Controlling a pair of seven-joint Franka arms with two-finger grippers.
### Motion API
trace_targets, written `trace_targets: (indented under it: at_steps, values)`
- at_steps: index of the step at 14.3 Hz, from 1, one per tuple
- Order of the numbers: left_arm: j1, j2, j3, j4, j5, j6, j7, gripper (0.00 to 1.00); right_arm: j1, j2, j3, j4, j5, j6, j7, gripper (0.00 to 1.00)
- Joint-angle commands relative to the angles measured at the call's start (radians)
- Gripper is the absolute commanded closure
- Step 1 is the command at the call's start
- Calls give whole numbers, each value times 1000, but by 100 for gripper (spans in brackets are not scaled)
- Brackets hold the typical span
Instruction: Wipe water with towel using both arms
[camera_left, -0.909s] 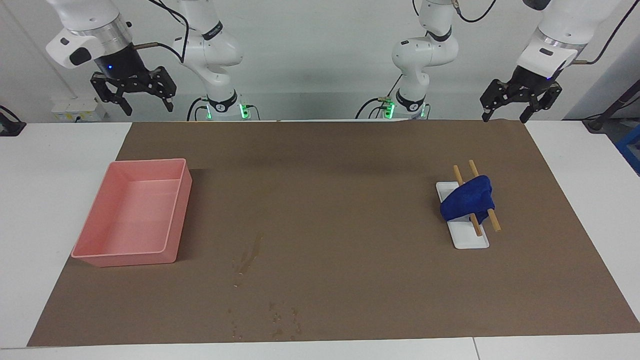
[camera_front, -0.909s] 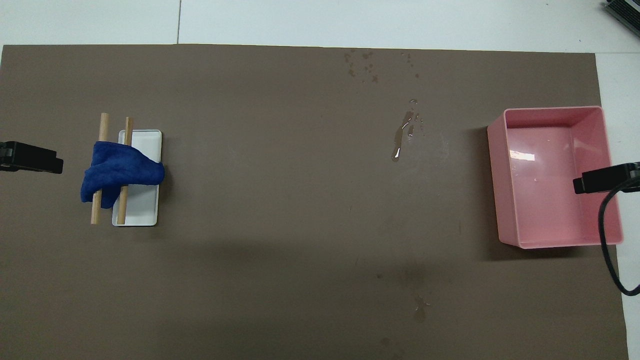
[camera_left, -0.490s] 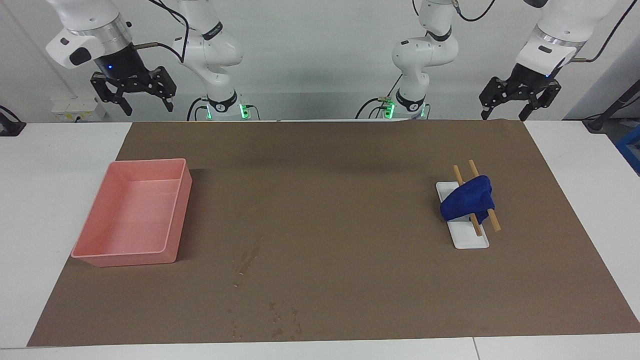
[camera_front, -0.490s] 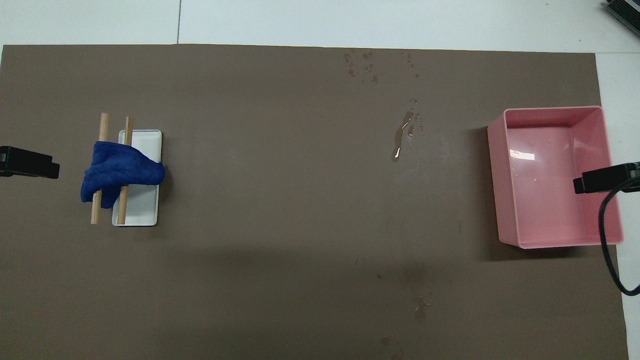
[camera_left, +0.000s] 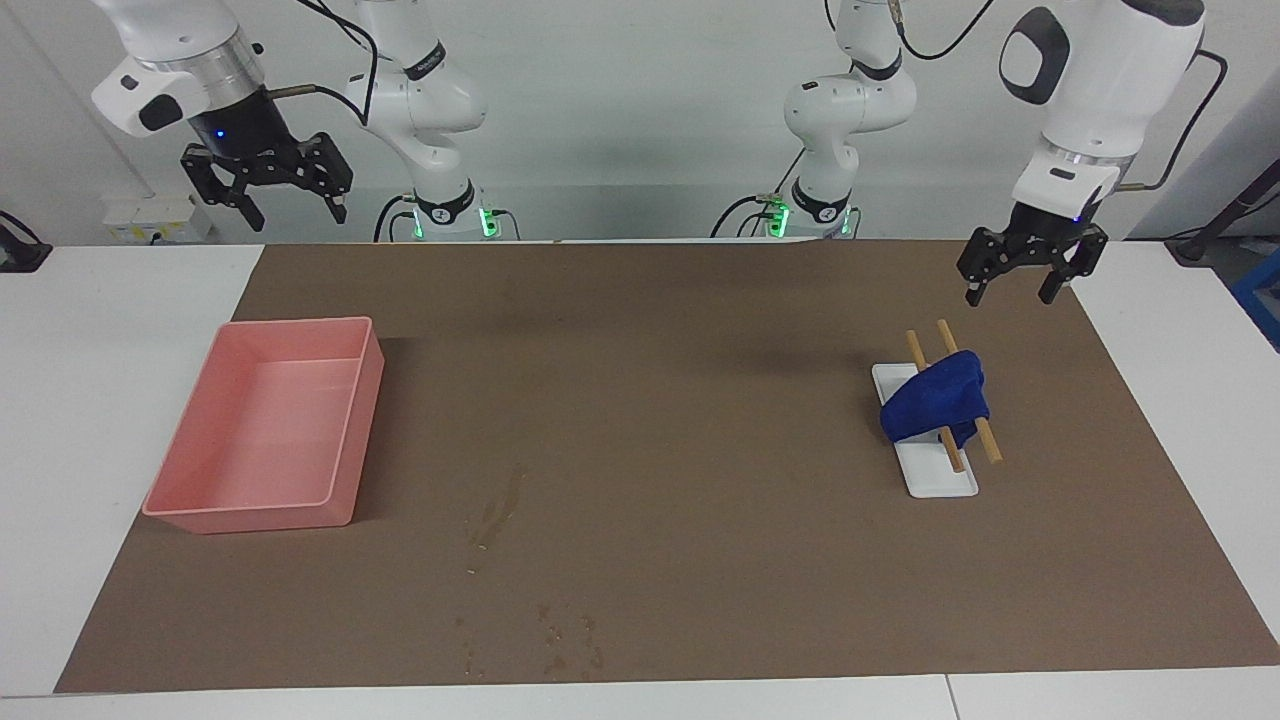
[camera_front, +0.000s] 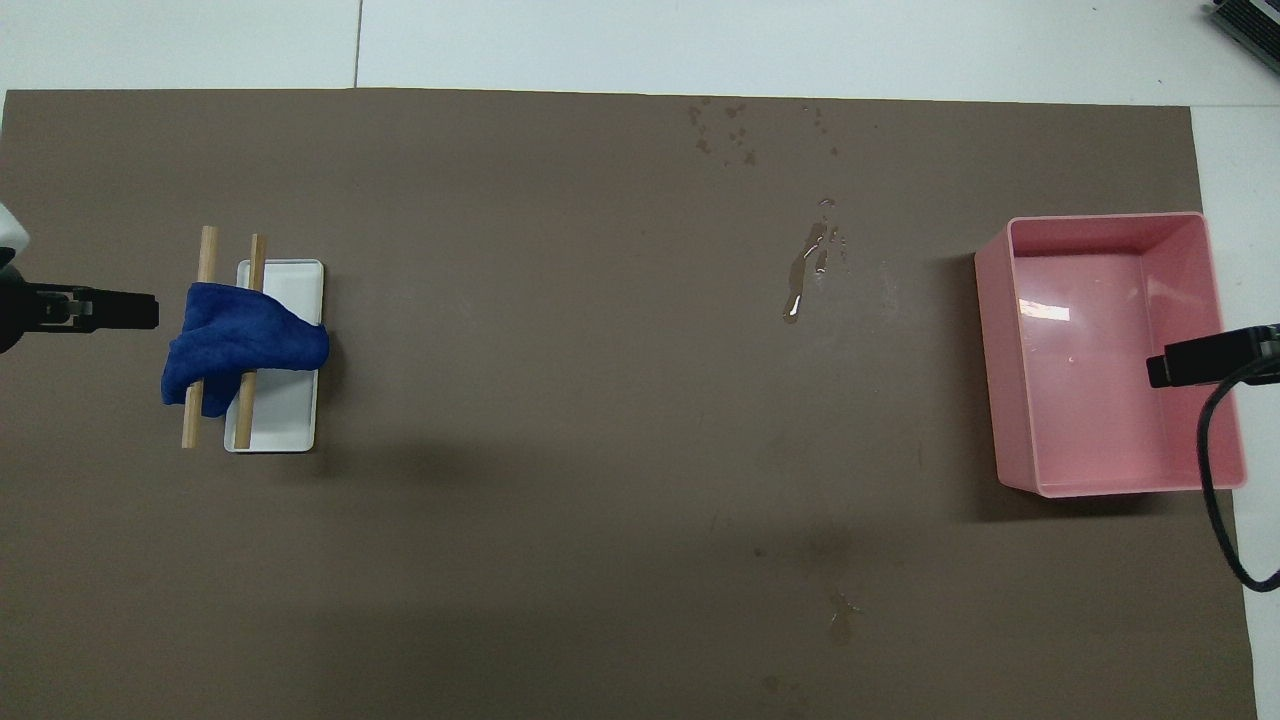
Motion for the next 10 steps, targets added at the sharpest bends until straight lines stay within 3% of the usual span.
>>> trace_targets:
  at_steps: [1, 4, 8, 10]
  values:
    - [27, 53, -5, -74, 24, 130, -25, 0, -5, -16, -1, -15, -10, 15, -17, 0]
    - [13, 73, -5, -191, 55, 284, -106, 0, -5, -18, -1, -17, -10, 15, -18, 0]
    - [-10, 73, -7, -249, 107, 298, -139, 2, -3, -18, 1, -17, -10, 15, -18, 0]
    - [-10, 72, -7, -253, 109, 293, -145, 10, -2, -18, 1, -18, -10, 15, -18, 0]
